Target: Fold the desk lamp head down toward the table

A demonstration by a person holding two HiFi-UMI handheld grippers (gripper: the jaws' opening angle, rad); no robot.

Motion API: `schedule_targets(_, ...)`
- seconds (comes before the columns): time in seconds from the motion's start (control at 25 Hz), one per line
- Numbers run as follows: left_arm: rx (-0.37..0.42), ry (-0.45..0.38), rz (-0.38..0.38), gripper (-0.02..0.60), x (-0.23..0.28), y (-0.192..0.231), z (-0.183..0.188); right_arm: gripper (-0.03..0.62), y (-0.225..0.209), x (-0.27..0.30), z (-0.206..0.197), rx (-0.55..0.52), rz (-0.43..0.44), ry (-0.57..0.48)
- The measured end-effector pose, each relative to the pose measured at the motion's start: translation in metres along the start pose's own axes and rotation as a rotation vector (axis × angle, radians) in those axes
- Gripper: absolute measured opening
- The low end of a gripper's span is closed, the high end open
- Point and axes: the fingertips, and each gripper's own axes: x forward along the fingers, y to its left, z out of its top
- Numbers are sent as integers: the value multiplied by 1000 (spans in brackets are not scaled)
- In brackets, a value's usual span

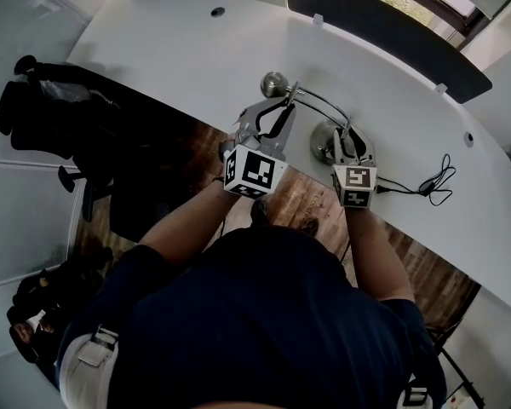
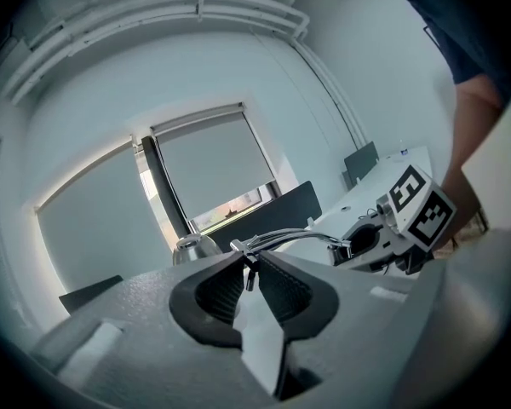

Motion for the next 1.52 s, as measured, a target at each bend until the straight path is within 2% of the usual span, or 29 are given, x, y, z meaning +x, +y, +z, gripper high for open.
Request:
schedule_targets(0.16,-9,7,16,58,6,0,-7,118,-3,1,-1,-7,-2,6)
schedule_targets(0.36,-53,101,2,58,11,-4,-47,118,0,0,-1,-13,-4,11)
schedule_targets(0.68,-34,222,-65,58,26,-24,-92,118,2,1,0,-22,0,32)
schedule_targets(1.16,-9,300,-134,60,42,-55,-120,118,1,-2,-1,-22,-1,36)
schedule_targets(1.36,-15,320,-158,62,48,-65,-128,118,-2,-3,-2,-24,-9,65)
schedule_targets(1.52,-32,331,-168,63,53,-71,-133,117,0,1,-1,-13,19,52)
